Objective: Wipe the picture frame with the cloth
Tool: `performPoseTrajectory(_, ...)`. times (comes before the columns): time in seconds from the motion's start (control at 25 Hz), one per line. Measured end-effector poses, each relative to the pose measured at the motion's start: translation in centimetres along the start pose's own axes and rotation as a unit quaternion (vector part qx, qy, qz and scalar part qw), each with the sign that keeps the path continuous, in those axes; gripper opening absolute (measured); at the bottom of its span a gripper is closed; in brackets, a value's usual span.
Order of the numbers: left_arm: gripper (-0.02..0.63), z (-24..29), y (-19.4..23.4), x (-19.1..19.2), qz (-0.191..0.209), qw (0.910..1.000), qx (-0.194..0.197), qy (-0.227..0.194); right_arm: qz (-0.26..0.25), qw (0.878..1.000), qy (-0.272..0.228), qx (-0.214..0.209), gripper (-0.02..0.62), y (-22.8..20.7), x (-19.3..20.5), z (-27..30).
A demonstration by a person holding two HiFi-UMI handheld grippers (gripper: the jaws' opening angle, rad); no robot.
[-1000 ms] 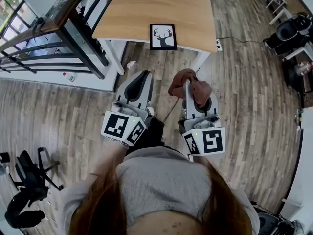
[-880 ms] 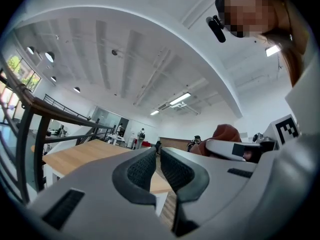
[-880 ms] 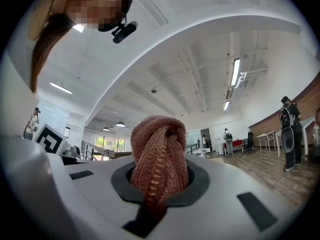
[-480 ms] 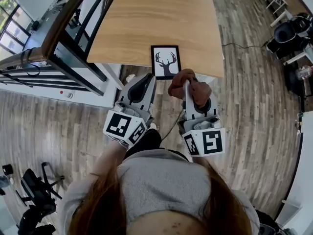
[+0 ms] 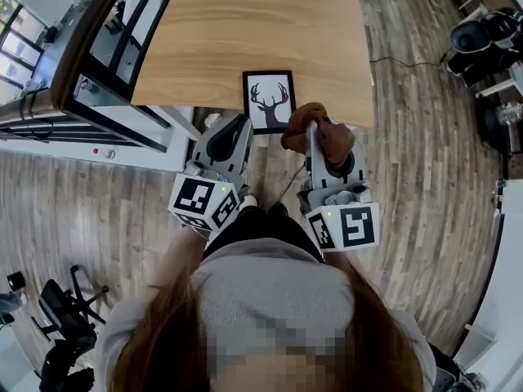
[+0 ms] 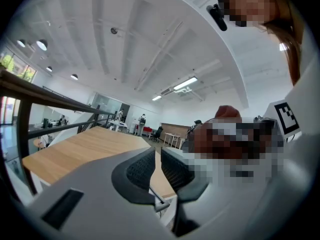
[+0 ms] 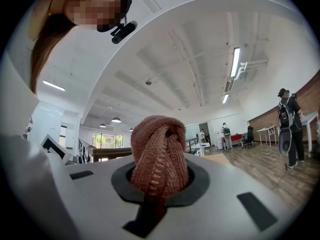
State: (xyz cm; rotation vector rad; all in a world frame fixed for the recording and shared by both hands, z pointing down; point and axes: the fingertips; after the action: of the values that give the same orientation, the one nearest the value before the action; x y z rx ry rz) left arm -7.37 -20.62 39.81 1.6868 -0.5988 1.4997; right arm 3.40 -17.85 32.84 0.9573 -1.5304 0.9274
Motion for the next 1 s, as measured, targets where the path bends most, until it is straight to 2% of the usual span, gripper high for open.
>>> performPoseTrajectory(0.12,0.028,0.3,1.5,1.4,-0.033,0.9991,-0.014,0.022,0.001,1.0,0.004,-0.011,0.046,-0.2,0.1,0.5)
performPoseTrajectory(0.32,0.134,0.9,2.9,4.6,-0.062,0.9956,-0.017,0.067,0.012,0.999,0.024,-0.018,0.046,-0.7,1.5,0.8)
performPoseTrajectory(0.56,0.193,2.4,4.8,9.6,-0.086,0.9879,-0.019,0.128,0.02,0.999,0.042,-0.011,0.046,-1.5,3.2,1.1)
performPoseTrajectory(0.68,0.231,3.3,6.0,12.0,-0.104,0.982,-0.022,0.156,0.024,0.998,0.051,-0.002,0.046,-1.9,3.9,0.9)
performPoseTrajectory(0.92,0.238,5.0,9.1,16.5,-0.185,0.9623,-0.036,0.196,0.031,0.997,0.065,0.007,0.046,-2.4,5.1,1.2)
performPoseTrajectory(1.0,0.238,5.5,9.7,17.9,-0.195,0.9572,-0.039,0.211,0.037,0.997,0.07,0.011,0.046,-2.6,5.6,1.2)
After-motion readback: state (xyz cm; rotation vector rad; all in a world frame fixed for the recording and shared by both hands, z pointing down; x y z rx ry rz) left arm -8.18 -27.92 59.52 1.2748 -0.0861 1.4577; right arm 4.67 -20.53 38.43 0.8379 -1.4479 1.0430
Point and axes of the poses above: the fingertips, and each gripper's own axes: z forward along the fingers, y to its left, x out of its underside, and after that the axes turned 3 degrees about -y, right-handed
